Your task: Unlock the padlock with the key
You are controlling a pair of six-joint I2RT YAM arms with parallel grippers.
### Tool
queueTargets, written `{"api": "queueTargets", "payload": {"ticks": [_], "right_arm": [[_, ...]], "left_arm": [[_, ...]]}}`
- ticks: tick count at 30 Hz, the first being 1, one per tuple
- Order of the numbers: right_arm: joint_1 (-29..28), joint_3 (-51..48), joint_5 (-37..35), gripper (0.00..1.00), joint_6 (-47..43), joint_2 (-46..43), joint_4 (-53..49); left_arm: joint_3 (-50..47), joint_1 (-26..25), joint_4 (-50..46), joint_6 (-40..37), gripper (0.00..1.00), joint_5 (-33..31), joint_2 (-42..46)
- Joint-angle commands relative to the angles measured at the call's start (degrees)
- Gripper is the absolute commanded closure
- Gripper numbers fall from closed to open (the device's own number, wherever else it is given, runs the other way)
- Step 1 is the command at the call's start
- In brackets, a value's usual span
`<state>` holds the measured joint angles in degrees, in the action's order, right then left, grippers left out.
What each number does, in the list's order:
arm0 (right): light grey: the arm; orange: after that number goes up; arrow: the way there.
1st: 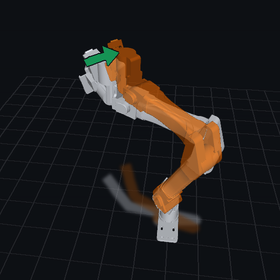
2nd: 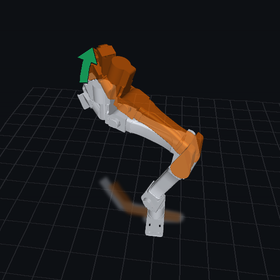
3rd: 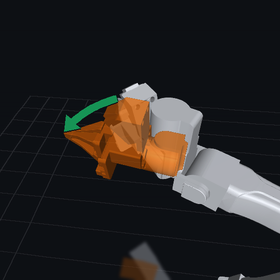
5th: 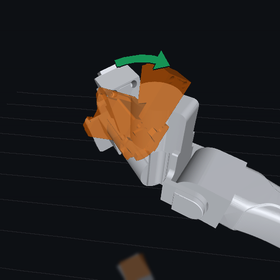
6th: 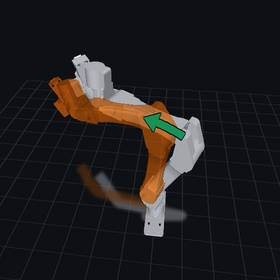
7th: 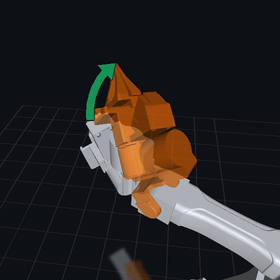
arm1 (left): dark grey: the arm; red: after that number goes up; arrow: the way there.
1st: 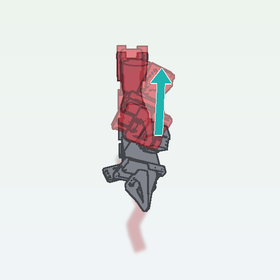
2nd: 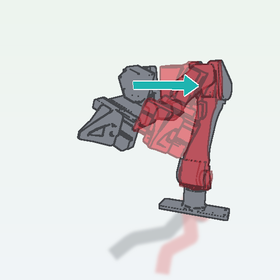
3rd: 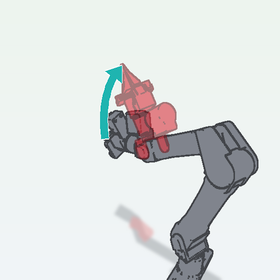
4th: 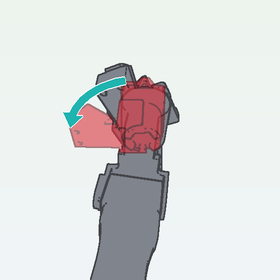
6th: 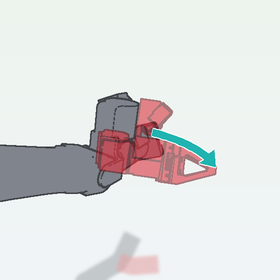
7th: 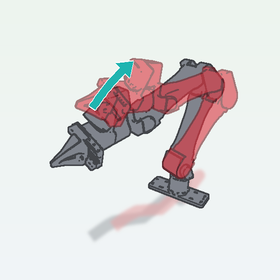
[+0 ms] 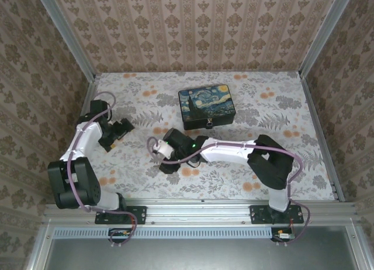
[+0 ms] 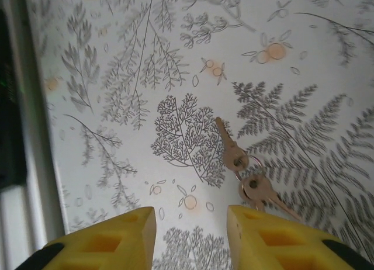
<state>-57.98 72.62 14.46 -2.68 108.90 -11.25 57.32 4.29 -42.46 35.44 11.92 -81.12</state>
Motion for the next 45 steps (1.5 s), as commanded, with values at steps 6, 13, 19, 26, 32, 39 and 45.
{"api": "queueTargets", "payload": {"ticks": [6, 13, 19, 26, 32, 39, 45], "right_arm": [[-2.93, -2.10, -11.94, 0.65, -16.45, 3.43, 14.37], [-2.93, -3.83, -8.34, 0.59, -24.57, 5.90, 17.29], [-2.93, -3.19, -8.66, 0.55, -26.75, 8.76, 18.31], [-2.93, -2.57, -10.07, 0.58, -28.30, 11.15, 18.28], [-2.68, -1.69, -11.38, 0.70, -29.97, 13.06, 16.76], [-0.60, -0.79, -11.47, 0.84, -28.27, 13.79, 13.67], [1.81, 2.09, -9.43, 0.92, -23.14, 12.78, 10.63]], "left_arm": [[-0.37, 1.84, -1.74, -0.14, 0.01, 3.64, 1.60], [-0.26, 2.78, -1.84, -1.15, 0.01, 3.94, 2.42], [-0.55, 3.77, -1.87, -1.84, 0.00, 4.05, 2.99], [-0.27, 4.02, -1.42, -1.88, 0.00, 5.04, 2.81], [0.94, 4.21, -1.75, -2.22, 0.00, 5.22, 2.81], [1.11, 4.68, -1.93, -2.39, 0.00, 5.48, 3.60], [0.73, 2.56, -0.91, -5.01, 0.01, 7.32, 4.63]]}}
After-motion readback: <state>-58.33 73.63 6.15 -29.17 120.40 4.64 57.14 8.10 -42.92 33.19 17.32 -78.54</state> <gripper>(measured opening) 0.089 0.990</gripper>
